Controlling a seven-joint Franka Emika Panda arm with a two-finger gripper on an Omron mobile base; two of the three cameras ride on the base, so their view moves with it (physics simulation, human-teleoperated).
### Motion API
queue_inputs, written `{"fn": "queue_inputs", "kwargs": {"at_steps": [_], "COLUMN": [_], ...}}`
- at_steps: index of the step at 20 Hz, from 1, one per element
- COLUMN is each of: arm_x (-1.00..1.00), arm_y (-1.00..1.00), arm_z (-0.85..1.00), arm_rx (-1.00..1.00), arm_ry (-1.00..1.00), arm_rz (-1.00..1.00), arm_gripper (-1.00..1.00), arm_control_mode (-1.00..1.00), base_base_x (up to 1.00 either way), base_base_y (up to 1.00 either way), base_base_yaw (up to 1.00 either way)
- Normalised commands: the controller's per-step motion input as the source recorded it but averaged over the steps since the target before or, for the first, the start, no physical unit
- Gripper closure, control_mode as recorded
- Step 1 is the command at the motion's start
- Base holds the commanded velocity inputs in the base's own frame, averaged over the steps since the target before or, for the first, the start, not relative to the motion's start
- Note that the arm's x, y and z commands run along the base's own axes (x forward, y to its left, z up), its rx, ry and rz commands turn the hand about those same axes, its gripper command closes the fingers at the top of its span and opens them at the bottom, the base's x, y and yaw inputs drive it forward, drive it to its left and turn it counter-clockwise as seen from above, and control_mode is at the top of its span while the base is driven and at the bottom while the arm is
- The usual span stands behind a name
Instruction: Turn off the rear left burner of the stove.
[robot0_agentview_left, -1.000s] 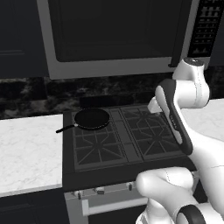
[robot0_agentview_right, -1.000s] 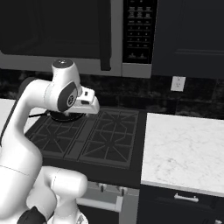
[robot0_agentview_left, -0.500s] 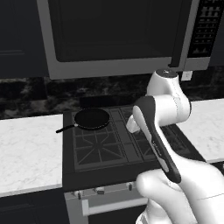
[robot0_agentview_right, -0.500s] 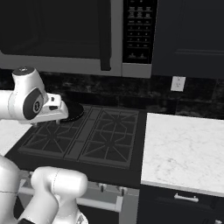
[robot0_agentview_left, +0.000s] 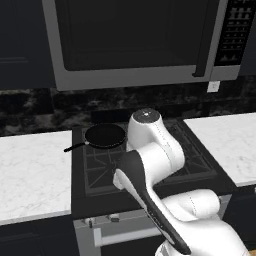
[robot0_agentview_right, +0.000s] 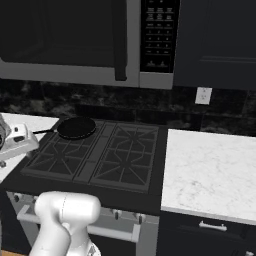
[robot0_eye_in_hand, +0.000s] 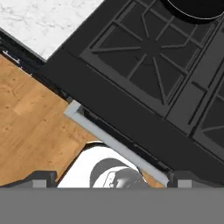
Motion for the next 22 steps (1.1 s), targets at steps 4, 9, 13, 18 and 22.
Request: {"fn": "queue_inputs", "kwargs": {"at_steps": [4,9,13,18,22], "arm_x": [-0.63,-0.48,-0.05,0.02,0.15], "arm_y": [1.00,0.55,-0.12,-0.16,0.01], "arm_z": [-0.87,-1.00,-0.71,-0.38,-0.43], "arm_rx": [-0.26,-0.32,-0.40,-0.34,-0.28], "arm_ry": [0.00,-0.01,-0.32,-0.39,-0.35], "arm_rz": [0.20,0.22,0.19,0.15,0.01], "arm_gripper": [-1.00,-1.00,-1.00,-1.00,-1.00], "arm_control_mode": [-1.00,-1.00,-1.00,-1.00,-1.00], "base_base_x": [0.00,0.00,0.00,0.00,0.00], "base_base_y": [0.00,0.00,0.00,0.00,0.00], "base_base_yaw": [0.00,0.00,0.00,0.00,0.00]}}
